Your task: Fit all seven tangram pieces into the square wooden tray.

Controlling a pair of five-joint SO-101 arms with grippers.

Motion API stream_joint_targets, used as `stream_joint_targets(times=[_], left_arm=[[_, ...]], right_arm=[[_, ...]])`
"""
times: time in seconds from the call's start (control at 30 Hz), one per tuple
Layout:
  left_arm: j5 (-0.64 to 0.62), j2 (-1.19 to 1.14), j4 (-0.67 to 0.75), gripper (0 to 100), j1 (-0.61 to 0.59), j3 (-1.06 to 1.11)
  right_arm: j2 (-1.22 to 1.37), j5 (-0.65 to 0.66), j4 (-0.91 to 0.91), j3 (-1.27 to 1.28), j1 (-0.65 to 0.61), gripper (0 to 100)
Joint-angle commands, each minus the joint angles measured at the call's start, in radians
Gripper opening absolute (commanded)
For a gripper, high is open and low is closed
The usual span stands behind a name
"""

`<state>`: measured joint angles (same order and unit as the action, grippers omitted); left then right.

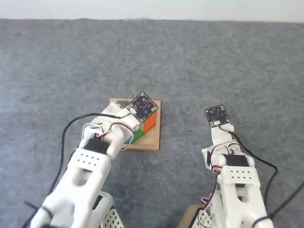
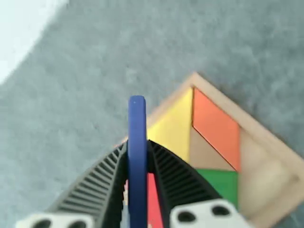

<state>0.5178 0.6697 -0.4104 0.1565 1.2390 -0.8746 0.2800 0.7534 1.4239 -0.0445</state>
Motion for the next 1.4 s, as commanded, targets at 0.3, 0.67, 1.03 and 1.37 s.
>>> stream_joint_targets(times=[0.3, 0.67, 1.03, 1.37], left_arm=[[0.048, -0.307, 0.054, 6, 0.020, -0.081], [0.074, -0.183, -0.129, 18, 0.015, -0.081], [0.003, 0.120, -0.166, 17, -0.123, -0.102], [0.058, -0.267, -0.086, 17, -0.199, -0.242]], right_arm=[[-0.015, 0.011, -0.010, -0.005, 0.008, 6.2], [-0.015, 0.011, -0.010, -0.005, 0.008, 6.2], [-0.015, 0.011, -0.010, -0.005, 0.008, 6.2], [-0.015, 0.011, -0.010, -0.005, 0.008, 6.2]])
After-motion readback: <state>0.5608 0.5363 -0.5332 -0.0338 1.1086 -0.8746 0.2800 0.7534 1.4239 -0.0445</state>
